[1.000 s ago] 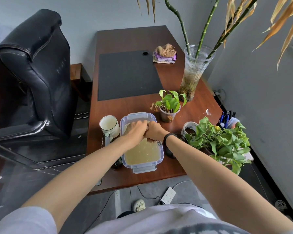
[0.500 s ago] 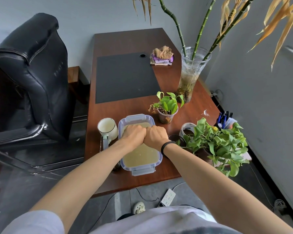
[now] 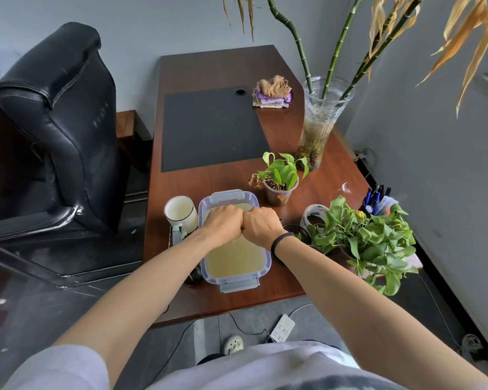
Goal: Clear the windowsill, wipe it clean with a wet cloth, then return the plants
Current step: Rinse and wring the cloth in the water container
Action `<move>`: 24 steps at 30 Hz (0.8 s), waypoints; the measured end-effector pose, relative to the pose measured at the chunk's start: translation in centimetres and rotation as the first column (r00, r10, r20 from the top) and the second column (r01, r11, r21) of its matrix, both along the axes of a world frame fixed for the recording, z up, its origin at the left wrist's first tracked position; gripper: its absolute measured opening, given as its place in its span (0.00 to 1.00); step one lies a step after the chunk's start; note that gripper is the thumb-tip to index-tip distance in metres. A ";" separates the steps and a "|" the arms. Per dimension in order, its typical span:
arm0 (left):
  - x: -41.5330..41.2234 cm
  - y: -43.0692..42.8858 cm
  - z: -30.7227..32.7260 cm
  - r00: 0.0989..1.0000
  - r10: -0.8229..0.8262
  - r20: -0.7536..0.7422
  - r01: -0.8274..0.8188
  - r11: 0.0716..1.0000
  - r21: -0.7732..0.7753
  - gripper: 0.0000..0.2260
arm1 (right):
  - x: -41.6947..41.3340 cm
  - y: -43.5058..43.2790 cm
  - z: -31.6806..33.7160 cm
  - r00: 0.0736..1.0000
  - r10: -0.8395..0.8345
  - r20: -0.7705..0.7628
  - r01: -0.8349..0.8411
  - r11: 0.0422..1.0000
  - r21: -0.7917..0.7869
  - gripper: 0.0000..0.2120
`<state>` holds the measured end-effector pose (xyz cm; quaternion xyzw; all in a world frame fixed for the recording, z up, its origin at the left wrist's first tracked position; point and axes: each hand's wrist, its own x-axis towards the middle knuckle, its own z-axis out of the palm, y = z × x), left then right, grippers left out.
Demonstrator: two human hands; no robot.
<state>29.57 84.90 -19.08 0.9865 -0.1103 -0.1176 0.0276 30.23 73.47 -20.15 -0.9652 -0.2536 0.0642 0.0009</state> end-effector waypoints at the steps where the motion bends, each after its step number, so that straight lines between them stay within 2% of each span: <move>1: 0.3 0.4 -0.3 1.000 0.015 -0.019 -0.016 0.999 -0.040 0.06 | 0.3 0.1 0.2 1.000 0.011 0.001 -0.011 1.000 -0.014 0.13; 3: 1.2 1.3 -0.9 0.990 0.058 -0.126 -0.081 0.980 -0.183 0.03 | 1.3 0.2 0.4 0.997 -0.030 -0.071 0.032 0.999 0.023 0.12; 5: 2.1 2.0 -0.2 0.947 0.081 -0.310 -0.198 0.909 -0.366 0.19 | 2.7 0.1 0.3 0.951 -0.104 -0.290 0.145 0.982 0.123 0.17; 7: 2.5 2.5 1.5 0.865 0.088 -0.494 -0.360 0.794 -0.489 0.27 | 4.0 -0.3 0.3 0.818 -0.080 -0.570 0.256 0.937 0.236 0.13; 8: 2.6 2.9 2.3 0.815 0.086 -0.573 -0.442 0.731 -0.519 0.27 | 4.2 -0.7 0.5 0.711 -0.041 -0.702 0.356 0.882 0.309 0.10; 10: 2.7 3.7 2.9 0.751 0.061 -0.658 -0.579 0.542 -0.610 0.23 | 4.4 -1.9 1.1 0.521 0.068 -0.851 0.589 0.693 0.416 0.09; 12: 2.7 4.2 2.5 0.760 0.081 -0.645 -0.636 0.297 -0.712 0.18 | 4.5 -2.8 1.1 0.450 0.130 -0.884 0.725 0.525 0.446 0.12; 14: 2.7 3.9 2.2 0.768 0.170 -0.617 -0.637 0.104 -0.764 0.19 | 4.8 -3.4 1.0 0.470 0.149 -0.870 0.761 0.432 0.485 0.10; 19: 3.4 1.3 3.3 0.734 0.307 -0.606 -0.566 -0.219 -0.795 0.17 | 5.0 -5.3 2.9 0.471 0.222 -0.854 0.788 0.329 0.520 0.07; 20: 3.5 0.7 3.6 0.716 0.324 -0.618 -0.565 -0.250 -0.786 0.16 | 5.0 -5.8 3.3 0.478 0.204 -0.854 0.797 0.309 0.520 0.08; 21: 3.5 -0.2 4.1 0.704 0.322 -0.633 -0.587 -0.237 -0.774 0.14 | 5.0 -6.3 3.7 0.489 0.172 -0.855 0.805 0.288 0.519 0.09; 22: 3.5 -1.1 4.5 0.704 0.288 -0.649 -0.625 -0.183 -0.759 0.13 | 5.1 -6.8 4.0 0.495 0.152 -0.855 0.812 0.270 0.518 0.08; 23: 3.3 -2.0 4.9 0.711 0.245 -0.660 -0.663 -0.080 -0.744 0.12 | 5.1 -7.3 4.2 0.497 0.142 -0.856 0.817 0.256 0.517 0.06; 24: 3.2 -2.9 5.1 0.721 0.197 -0.664 -0.679 0.014 -0.734 0.11 | 5.1 -8.0 4.4 0.498 0.141 -0.856 0.822 0.239 0.517 0.09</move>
